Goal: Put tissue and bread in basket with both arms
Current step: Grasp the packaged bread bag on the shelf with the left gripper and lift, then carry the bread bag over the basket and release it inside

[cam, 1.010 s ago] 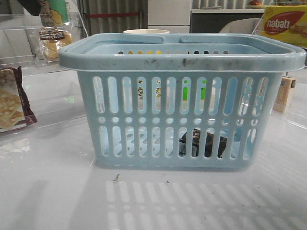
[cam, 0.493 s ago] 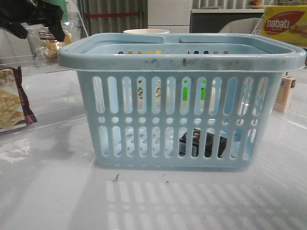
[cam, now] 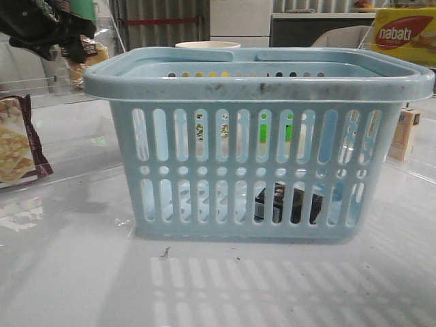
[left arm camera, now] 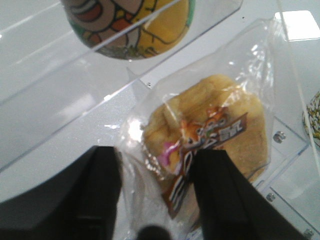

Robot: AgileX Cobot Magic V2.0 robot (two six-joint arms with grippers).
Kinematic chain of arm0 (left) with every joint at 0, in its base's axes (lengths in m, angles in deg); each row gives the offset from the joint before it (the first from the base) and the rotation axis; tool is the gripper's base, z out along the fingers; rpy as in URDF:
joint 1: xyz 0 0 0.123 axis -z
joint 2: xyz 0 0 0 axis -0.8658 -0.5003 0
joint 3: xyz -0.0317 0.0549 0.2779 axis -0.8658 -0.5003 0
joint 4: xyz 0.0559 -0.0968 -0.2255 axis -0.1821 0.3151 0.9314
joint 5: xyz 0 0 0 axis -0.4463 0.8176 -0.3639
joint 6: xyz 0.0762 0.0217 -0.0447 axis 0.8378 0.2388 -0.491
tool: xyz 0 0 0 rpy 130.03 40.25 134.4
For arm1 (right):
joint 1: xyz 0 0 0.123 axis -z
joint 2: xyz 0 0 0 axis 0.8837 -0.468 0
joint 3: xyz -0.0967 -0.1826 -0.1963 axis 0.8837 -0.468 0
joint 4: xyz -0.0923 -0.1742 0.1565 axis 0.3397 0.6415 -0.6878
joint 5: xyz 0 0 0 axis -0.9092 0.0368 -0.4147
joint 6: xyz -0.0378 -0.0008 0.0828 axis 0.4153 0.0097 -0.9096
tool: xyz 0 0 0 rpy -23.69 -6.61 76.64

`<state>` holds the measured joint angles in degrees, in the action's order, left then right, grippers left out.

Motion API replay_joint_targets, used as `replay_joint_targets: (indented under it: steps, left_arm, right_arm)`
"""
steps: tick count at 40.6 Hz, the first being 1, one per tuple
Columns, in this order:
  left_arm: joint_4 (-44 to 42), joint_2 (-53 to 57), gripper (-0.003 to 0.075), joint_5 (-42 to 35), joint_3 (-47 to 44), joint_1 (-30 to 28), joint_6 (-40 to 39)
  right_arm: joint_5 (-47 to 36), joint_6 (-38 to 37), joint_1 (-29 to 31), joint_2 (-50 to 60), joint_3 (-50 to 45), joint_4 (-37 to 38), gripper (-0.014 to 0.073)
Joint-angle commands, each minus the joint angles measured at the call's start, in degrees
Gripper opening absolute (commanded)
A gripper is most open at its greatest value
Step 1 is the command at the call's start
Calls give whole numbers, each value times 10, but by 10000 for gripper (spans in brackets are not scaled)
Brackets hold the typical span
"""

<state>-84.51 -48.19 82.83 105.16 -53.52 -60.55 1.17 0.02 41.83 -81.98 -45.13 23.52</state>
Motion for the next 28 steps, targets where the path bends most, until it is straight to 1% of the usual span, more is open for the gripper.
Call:
replay_joint_targets:
  steps: [1, 5, 10, 15, 21, 28]
  left_arm:
    - [3, 34, 234, -43, 21, -1, -6]
    - [3, 40, 161, -26, 21, -1, -6]
    - [26, 63, 87, 4, 22, 1, -6]
    - [38, 106, 90, 37, 22, 10, -6]
    - [38, 163, 90, 86, 22, 35, -2]
    - [38, 226, 90, 200, 22, 90, 10]
  right_arm:
    - [-40, 3, 1, -1, 16, -2, 549]
    - [-40, 3, 1, -1, 16, -2, 549]
    - [-40, 3, 1, -1, 16, -2, 549]
    - [-40, 3, 1, -1, 16, -2, 549]
    - [-40, 3, 1, -1, 16, -2, 549]
    - [-40, 3, 1, -1, 16, -2, 549]
